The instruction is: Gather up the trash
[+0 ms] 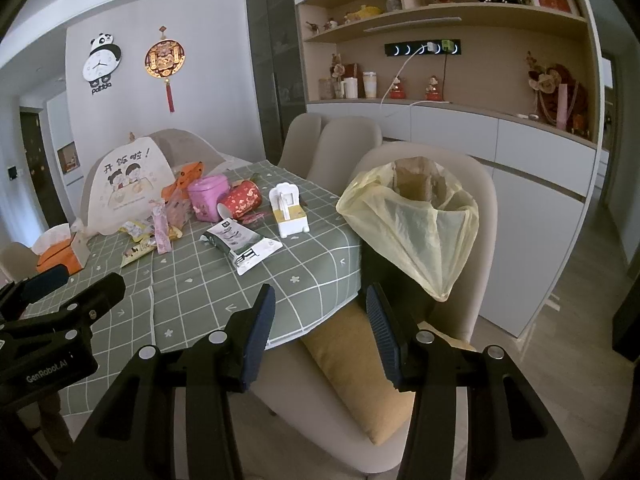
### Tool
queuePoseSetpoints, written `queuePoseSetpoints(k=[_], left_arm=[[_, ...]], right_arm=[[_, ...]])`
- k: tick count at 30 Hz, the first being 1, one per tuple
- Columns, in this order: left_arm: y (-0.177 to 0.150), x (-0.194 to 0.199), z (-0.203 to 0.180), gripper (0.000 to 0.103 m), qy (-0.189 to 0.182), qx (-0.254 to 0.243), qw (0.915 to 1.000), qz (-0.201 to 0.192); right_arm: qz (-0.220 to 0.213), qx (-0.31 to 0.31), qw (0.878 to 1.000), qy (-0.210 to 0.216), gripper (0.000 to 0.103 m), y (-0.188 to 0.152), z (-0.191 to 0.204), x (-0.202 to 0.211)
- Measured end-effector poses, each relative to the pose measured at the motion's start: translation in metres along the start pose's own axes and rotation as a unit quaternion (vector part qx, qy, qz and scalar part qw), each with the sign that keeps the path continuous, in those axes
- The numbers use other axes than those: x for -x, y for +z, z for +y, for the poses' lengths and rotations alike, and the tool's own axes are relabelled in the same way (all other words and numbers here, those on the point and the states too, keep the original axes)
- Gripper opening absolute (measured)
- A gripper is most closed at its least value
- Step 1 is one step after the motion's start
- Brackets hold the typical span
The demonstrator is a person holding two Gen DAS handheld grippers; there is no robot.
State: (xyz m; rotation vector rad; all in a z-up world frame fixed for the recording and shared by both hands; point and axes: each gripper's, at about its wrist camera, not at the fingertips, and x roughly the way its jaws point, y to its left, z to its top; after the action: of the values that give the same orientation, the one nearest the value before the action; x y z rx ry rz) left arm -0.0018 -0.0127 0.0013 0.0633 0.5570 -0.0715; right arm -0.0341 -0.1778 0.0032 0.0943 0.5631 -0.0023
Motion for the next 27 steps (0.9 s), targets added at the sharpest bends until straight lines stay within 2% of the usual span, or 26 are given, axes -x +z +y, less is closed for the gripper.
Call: queuePoseSetpoints(k=[27], left_arm=[[0.0012, -0.0007, 0.0008, 0.091, 0.0, 0.002, 1.0, 0.002]], right_arm=[[0.001, 0.0, 1.0, -0.002, 0.045, 0.0001, -0.0025, 0.0004]])
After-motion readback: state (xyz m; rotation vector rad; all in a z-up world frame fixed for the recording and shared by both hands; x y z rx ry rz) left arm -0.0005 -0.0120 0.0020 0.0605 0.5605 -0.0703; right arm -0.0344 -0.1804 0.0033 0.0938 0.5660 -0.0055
